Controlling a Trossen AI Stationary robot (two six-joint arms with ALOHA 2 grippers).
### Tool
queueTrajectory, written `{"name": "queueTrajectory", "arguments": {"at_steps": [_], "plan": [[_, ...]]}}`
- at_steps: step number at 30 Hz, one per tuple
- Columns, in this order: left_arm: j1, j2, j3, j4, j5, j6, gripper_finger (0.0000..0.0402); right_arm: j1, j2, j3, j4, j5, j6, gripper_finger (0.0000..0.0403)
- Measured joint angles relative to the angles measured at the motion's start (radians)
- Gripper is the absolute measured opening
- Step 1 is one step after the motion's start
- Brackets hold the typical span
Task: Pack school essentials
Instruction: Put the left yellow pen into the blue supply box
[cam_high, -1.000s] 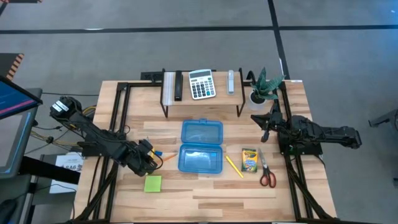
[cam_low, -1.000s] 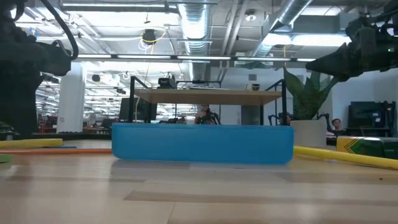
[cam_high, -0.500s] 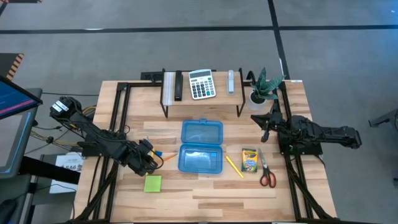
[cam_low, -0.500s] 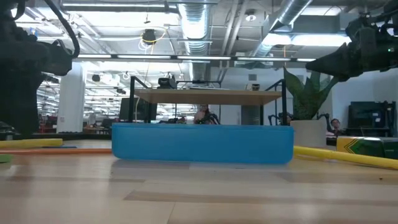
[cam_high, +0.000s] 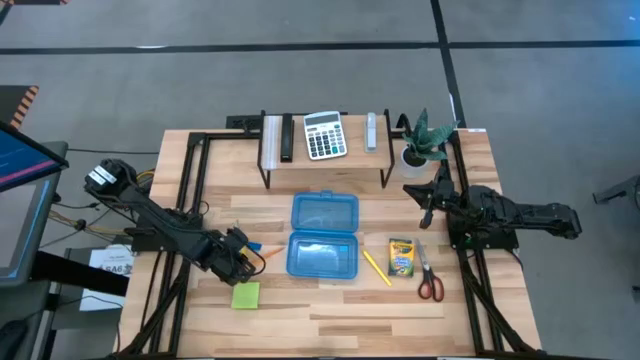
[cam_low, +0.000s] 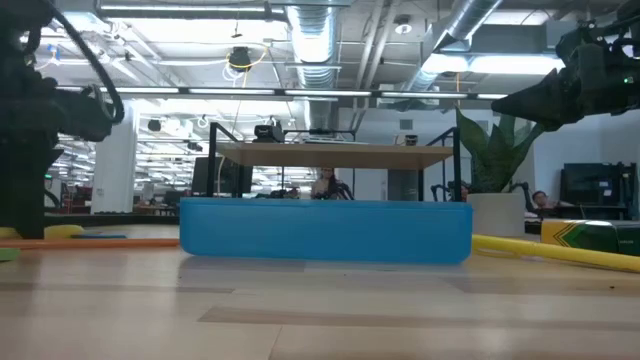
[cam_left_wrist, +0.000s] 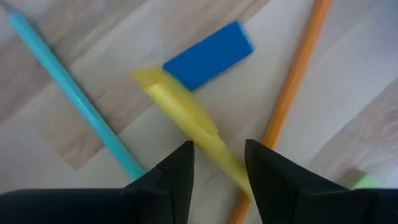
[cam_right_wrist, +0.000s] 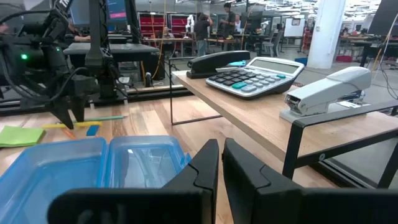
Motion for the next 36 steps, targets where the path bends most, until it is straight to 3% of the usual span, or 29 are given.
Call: {"name": "queueTrajectory", "arguments": {"at_steps": [11, 22, 25, 32, 36], "plan": [[0.0, 0.051, 0.004, 0.008, 0.004, -0.003, 0.0122, 0.0, 0.0, 0.0, 0.001, 0.0, 0.0, 0.0049], [0.0, 0.031, 0.005, 0.002, 0.018, -0.02, 0.0016, 0.0, 0.0, 0.0, 0.0, 0.0, 0.0, 0.0049], [0.0, 0.008, 0.034, -0.07, 0.015, -0.014, 0.001, 0.0, 0.0, 0.0, 0.0, 0.0, 0.0, 0.0049], [0.0, -0.035, 0.161, -0.241, -0.089, 0.046, 0.0014, 0.0, 0.0, 0.0, 0.0, 0.0, 0.0, 0.0049], [0.0, -0.04, 0.246, -0.226, -0.223, 0.2, 0.0008, 0.0, 0.0, 0.0, 0.001, 0.0, 0.0, 0.0049]]}}
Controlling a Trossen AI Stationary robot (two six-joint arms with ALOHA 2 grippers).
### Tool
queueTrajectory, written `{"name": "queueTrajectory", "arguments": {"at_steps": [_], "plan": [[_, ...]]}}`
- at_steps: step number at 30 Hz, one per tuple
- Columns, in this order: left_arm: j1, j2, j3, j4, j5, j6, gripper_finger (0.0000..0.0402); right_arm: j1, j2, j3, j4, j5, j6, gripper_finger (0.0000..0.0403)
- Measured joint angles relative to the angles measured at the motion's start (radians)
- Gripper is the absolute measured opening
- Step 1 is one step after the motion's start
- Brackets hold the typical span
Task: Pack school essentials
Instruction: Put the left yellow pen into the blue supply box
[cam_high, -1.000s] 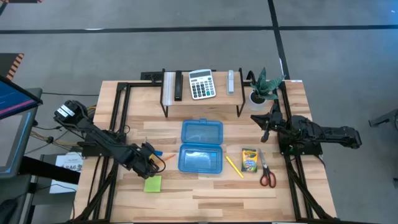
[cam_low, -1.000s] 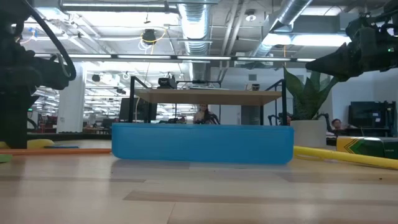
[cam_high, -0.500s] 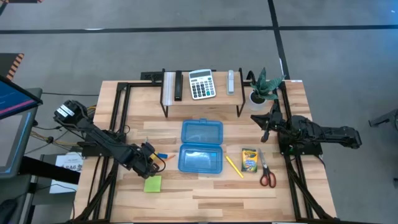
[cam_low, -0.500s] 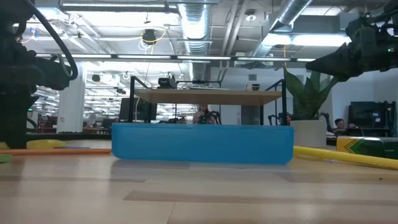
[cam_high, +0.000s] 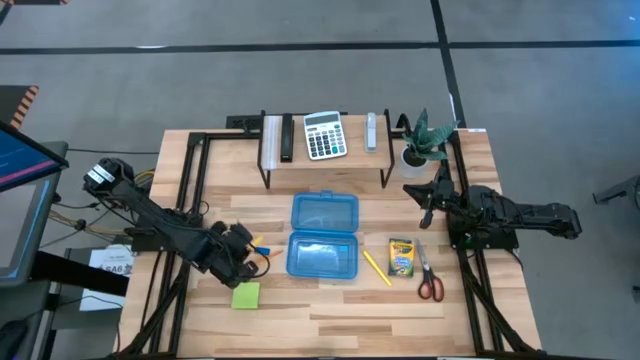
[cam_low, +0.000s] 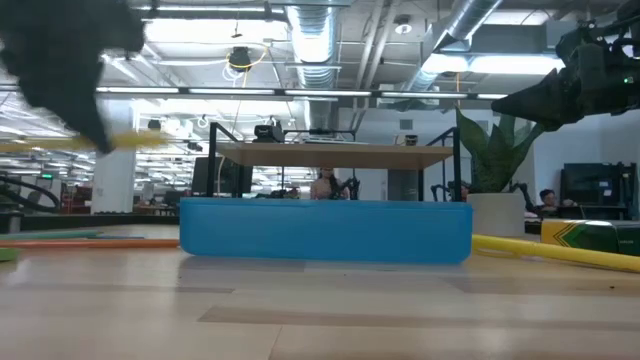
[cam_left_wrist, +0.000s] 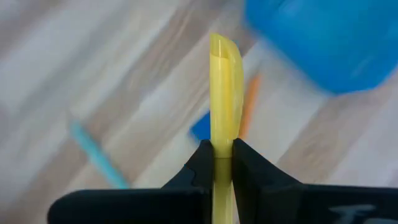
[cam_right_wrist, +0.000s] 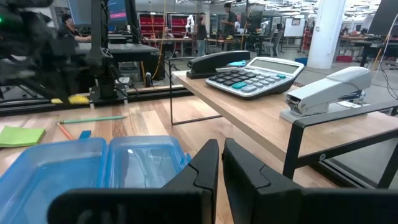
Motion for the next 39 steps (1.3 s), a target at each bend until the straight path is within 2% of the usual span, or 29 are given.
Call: {"name": "queueTrajectory", "arguments": {"at_steps": [3, 5, 10, 15, 20, 25, 31, 39], "plan": [[0.02, -0.001, 0.034, 0.124, -0.097, 0.14, 0.0009, 0.0, 0.0, 0.0, 0.0, 0.0, 0.0, 0.0049], [0.052, -0.001, 0.035, 0.242, -0.1, 0.283, 0.001, 0.0, 0.0, 0.0, 0.0, 0.0, 0.0, 0.0049], [0.162, -0.001, 0.036, 0.468, -0.035, 0.606, 0.0011, 0.0, 0.0, 0.0, 0.0, 0.0, 0.0, 0.0049], [0.264, -0.001, 0.036, 0.571, 0.077, 0.829, 0.0011, 0.0, 0.0, 0.0, 0.0, 0.0, 0.0, 0.0049], [0.328, -0.001, 0.036, 0.586, 0.154, 0.927, 0.0011, 0.0, 0.0, 0.0, -0.001, 0.0, 0.0, 0.0049], [0.348, 0.031, 0.035, 0.613, 0.204, 0.996, 0.0012, 0.0, 0.0, 0.0, 0.0, 0.0, 0.0, 0.0049], [0.354, 0.17, 0.045, 0.703, 0.3, 1.126, 0.0012, 0.0, 0.0, 0.0, 0.004, 0.0, 0.0, 0.0049], [0.385, 0.345, 0.153, 0.705, 0.328, 1.168, 0.0025, 0.0, 0.0, -0.001, 0.012, 0.0, 0.0, 0.0049]]}}
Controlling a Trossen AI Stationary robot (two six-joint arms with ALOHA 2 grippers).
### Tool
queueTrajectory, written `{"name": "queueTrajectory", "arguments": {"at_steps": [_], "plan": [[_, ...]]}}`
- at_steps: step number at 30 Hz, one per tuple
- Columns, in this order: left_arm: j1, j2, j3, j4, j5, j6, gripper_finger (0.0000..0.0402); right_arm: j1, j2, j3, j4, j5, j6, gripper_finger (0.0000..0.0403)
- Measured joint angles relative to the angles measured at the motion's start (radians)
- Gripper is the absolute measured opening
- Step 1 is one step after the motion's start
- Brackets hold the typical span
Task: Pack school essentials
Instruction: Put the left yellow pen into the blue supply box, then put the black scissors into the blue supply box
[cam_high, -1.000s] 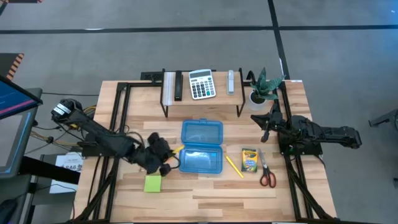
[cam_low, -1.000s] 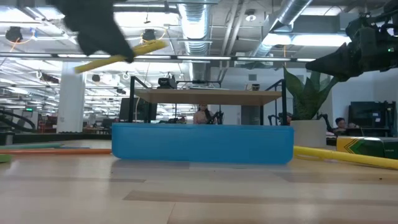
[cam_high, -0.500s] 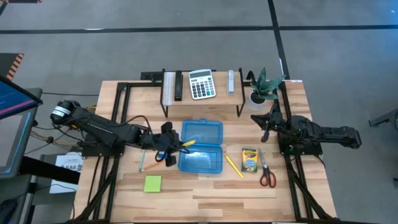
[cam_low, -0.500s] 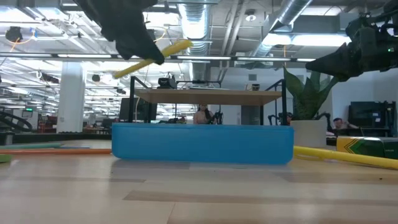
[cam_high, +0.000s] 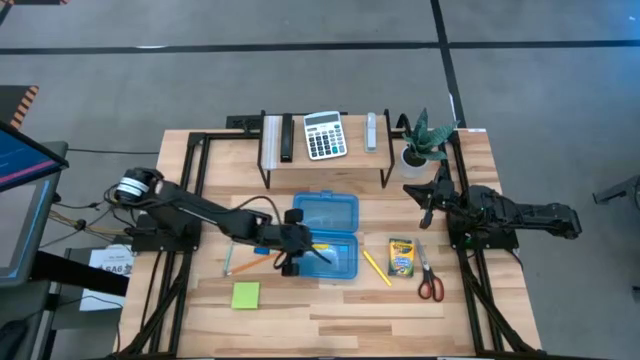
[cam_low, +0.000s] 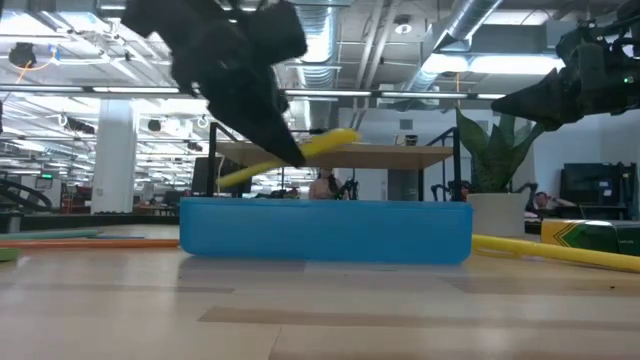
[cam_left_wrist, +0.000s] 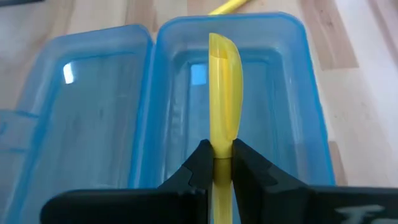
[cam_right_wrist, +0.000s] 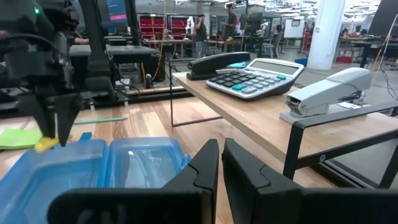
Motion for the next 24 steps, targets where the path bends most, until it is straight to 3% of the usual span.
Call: {"name": "queueTrajectory", "arguments": {"at_steps": [11, 19, 24], "plan": [[0.036, 0.142, 0.083, -0.023, 0.008, 0.003, 0.0086, 0.0, 0.0, 0.0, 0.001, 0.0, 0.0, 0.0049], [0.032, 0.131, 0.083, -0.078, -0.066, -0.042, 0.0158, 0.0, 0.0, 0.0, 0.001, 0.0, 0.0, 0.0049], [0.01, 0.087, 0.084, -0.081, -0.094, -0.066, 0.0179, 0.0, 0.0, 0.0, 0.002, 0.0, 0.0, 0.0049]]}}
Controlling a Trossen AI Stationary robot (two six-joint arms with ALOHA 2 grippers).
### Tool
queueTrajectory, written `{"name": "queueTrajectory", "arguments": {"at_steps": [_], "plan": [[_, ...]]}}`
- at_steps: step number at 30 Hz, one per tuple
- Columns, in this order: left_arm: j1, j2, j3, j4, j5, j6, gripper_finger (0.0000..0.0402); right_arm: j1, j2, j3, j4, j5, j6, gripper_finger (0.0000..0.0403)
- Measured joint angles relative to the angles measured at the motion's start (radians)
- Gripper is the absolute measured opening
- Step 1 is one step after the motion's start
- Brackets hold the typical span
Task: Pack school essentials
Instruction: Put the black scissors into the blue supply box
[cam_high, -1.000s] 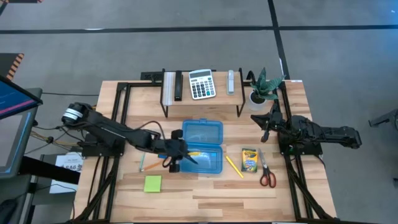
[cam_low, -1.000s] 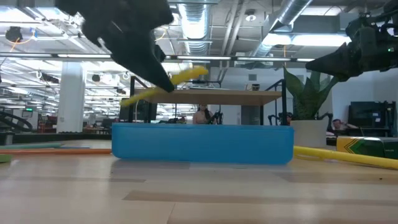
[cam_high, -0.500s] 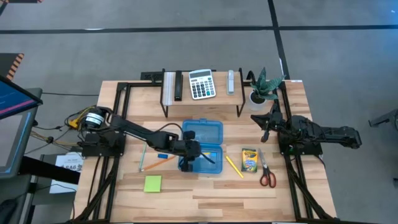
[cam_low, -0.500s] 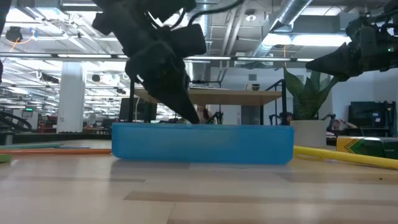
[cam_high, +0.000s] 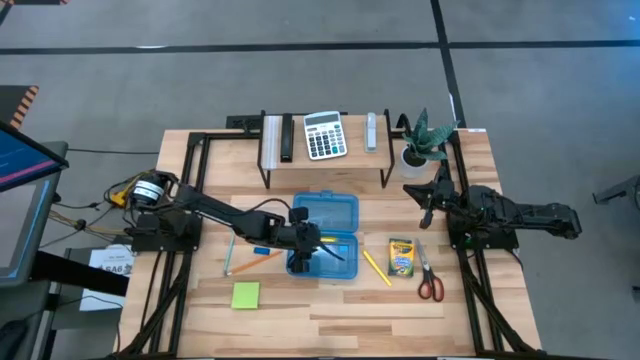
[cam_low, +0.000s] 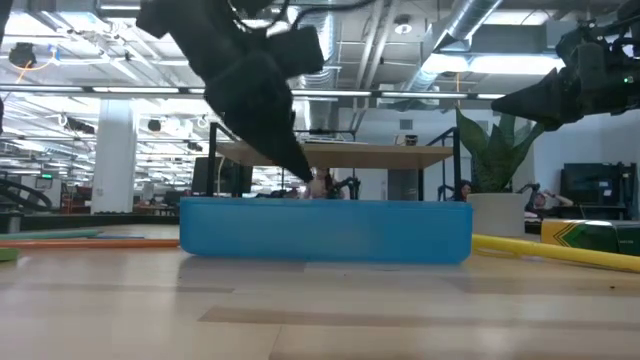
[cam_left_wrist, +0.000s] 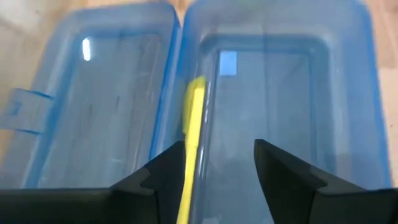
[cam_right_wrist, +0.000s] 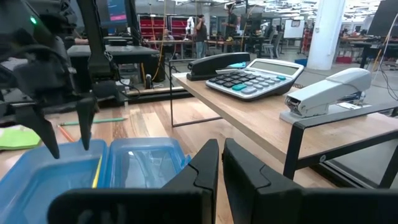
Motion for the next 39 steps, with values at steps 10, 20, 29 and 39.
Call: {"name": "queueTrajectory", "arguments": {"at_steps": [10, 20, 29, 39], "plan": [[-0.121, -0.1, 0.0, -0.037, -0.2, -0.016, 0.0161, 0.0, 0.0, 0.0, -0.001, 0.0, 0.0, 0.0049], [-0.256, -0.175, 0.0, -0.191, -0.395, -0.137, 0.0152, 0.0, 0.0, 0.0, -0.001, 0.0, 0.0, 0.0049], [-0.316, -0.19, 0.0, -0.442, -0.436, -0.379, 0.0152, 0.0, 0.0, 0.0, -0.001, 0.0, 0.0, 0.0049], [-0.409, -0.286, -0.076, -0.474, -0.57, -0.499, 0.0152, 0.0, 0.0, 0.0, 0.0, 0.0, 0.0, 0.0049]]}}
